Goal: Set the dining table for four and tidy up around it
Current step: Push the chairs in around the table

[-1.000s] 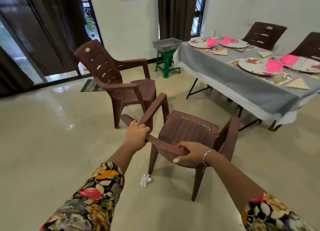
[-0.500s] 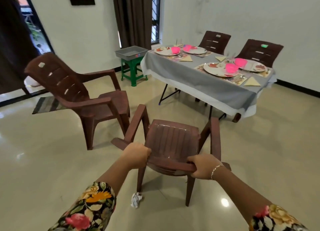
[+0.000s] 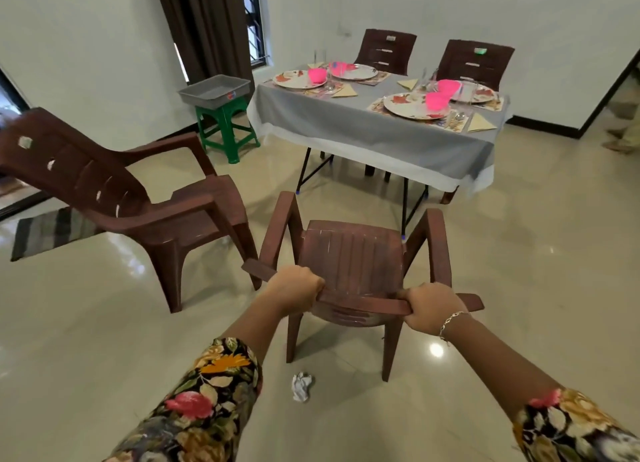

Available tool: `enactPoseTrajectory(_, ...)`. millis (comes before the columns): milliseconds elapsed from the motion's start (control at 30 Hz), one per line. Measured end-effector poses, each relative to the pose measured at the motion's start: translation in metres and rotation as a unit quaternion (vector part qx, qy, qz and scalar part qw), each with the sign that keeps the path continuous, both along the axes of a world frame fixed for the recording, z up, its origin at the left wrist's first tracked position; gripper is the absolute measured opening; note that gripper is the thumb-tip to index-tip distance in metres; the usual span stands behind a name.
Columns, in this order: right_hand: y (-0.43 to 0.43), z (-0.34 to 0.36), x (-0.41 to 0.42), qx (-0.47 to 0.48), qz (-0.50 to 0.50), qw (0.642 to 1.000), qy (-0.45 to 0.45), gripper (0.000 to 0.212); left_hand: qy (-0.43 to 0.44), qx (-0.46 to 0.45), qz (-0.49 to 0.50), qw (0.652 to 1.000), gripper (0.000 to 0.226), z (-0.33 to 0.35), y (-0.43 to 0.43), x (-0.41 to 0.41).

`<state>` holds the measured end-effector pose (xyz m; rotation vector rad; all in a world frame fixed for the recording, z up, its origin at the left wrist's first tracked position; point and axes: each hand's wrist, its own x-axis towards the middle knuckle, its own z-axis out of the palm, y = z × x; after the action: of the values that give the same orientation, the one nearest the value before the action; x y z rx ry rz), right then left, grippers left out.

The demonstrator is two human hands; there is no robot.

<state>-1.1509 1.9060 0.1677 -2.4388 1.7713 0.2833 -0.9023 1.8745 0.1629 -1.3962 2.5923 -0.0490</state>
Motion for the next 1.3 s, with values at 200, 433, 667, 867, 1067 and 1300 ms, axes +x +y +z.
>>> enactPoseTrajectory(200,0.001,-0.002,0.034,-0.021,-0.032,0.999,-0.007,0.031,-0.011,-0.008,-0.034,0.999,0.026,0.006,-0.018,0.029)
enactPoseTrajectory(433,-0.033,-0.005,0.075,-0.045,-0.067,0.996,-0.028,0.027,0.024,-0.014,-0.015,1.0,0.026,0.004,-0.072,0.066)
enactPoseTrajectory(667,-0.072,-0.006,0.105,-0.058,-0.061,0.996,-0.019,0.026,0.036,-0.029,-0.011,0.999,0.02,-0.004,-0.124,0.091)
enactPoseTrajectory(867,-0.1,0.005,0.118,-0.064,-0.044,0.997,0.002,0.026,0.004,-0.036,-0.031,0.999,0.022,-0.004,-0.167,0.101)
enactPoseTrajectory(1067,-0.141,0.005,0.111,-0.07,-0.049,0.996,0.019,0.027,-0.011,-0.078,-0.046,0.996,0.024,-0.004,-0.208,0.091)
enactPoseTrajectory(1300,-0.196,0.0,0.104,-0.086,-0.053,0.995,0.021,0.027,-0.002,-0.068,-0.052,0.996,0.026,-0.009,-0.274,0.082)
